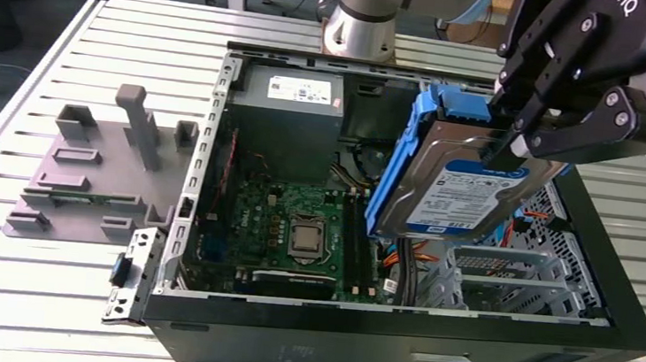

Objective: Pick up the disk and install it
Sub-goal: 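Pick up the disk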

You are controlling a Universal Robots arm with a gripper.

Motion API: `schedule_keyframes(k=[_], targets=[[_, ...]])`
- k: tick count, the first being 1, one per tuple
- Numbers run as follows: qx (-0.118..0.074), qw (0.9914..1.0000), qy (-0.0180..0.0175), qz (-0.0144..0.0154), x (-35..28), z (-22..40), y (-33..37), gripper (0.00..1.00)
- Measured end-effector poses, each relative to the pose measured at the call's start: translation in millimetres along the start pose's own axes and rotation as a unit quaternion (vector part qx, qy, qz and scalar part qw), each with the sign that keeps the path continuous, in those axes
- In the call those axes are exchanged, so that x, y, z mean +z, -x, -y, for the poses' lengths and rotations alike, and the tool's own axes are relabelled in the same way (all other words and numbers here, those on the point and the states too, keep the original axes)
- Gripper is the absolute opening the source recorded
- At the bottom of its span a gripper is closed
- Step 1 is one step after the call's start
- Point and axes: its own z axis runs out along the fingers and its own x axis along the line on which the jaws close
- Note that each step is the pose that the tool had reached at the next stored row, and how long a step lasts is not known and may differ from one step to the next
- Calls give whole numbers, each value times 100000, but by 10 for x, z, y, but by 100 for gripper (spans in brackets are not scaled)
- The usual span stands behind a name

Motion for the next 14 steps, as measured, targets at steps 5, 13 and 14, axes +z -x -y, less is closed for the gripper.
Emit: schedule_keyframes(k=[5, 13, 14], targets=[[0, 100000, -1, 0, -2, 38, 0, 35], [-2, 100000, -1, -1, -8, 126, 1, 35], [-1, 100000, 0, -1, -9, 145, 1, 35]])
